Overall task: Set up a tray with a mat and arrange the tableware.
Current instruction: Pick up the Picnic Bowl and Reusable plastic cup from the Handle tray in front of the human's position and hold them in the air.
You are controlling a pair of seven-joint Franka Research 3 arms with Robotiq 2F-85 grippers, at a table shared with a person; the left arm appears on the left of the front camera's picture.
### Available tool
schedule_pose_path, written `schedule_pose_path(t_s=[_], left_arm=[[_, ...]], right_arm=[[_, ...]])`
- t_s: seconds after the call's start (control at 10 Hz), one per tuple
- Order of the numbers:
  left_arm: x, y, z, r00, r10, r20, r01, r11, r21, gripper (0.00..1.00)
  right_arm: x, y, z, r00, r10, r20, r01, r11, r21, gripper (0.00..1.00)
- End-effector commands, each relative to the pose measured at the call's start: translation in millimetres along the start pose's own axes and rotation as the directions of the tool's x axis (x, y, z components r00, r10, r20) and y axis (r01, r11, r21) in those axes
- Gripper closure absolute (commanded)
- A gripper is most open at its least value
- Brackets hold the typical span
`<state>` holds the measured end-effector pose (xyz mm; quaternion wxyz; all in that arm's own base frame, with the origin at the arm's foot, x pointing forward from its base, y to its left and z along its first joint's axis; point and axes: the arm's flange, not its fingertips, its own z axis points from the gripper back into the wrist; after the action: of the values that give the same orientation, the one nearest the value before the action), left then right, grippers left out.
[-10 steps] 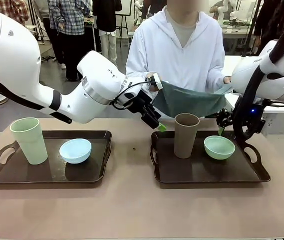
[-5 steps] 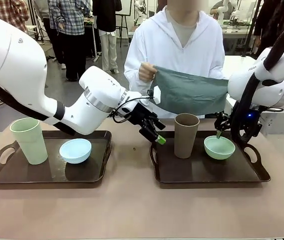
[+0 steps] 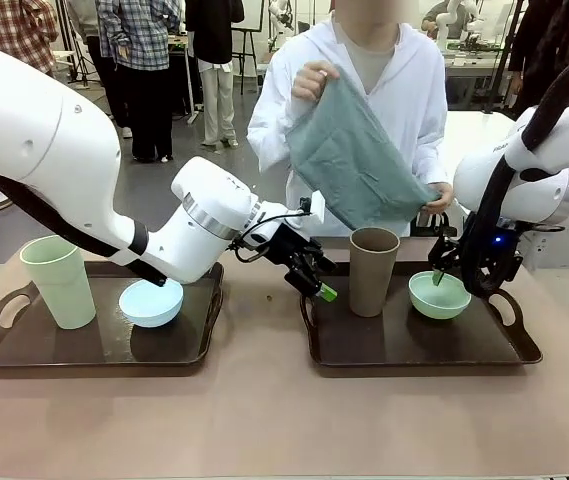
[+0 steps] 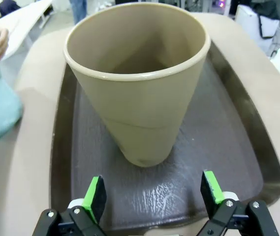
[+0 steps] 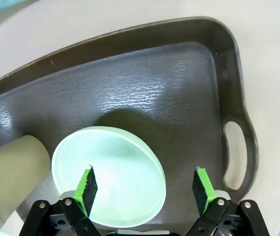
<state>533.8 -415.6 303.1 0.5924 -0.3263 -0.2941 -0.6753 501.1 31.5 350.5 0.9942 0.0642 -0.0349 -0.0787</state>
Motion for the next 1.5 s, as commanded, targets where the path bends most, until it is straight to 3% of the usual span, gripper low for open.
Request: schedule_pose_path(t_s=[0.0,1.3,1.4], left_arm=[[7.6,9.3,-11.0,1.0,0.006,-0.006,-0.006,1.0,0.002,0.0],[34.6,22.3,-61.2,1.0,-0.008,0.021,0.009,1.0,-0.029,0.0],[33.8,21.7,-62.1,0.999,-0.019,0.035,0.02,0.999,-0.025,0.15]], right_arm=[[-1.4,-1.3,-10.7,0.998,0.059,0.008,-0.059,0.998,-0.011,0.0],[-20.0,-12.6,-12.7,0.991,0.131,0.005,-0.131,0.991,0.01,0.0],[-21.1,-14.2,-12.3,0.987,0.161,0.0,-0.161,0.987,0.019,0.0]])
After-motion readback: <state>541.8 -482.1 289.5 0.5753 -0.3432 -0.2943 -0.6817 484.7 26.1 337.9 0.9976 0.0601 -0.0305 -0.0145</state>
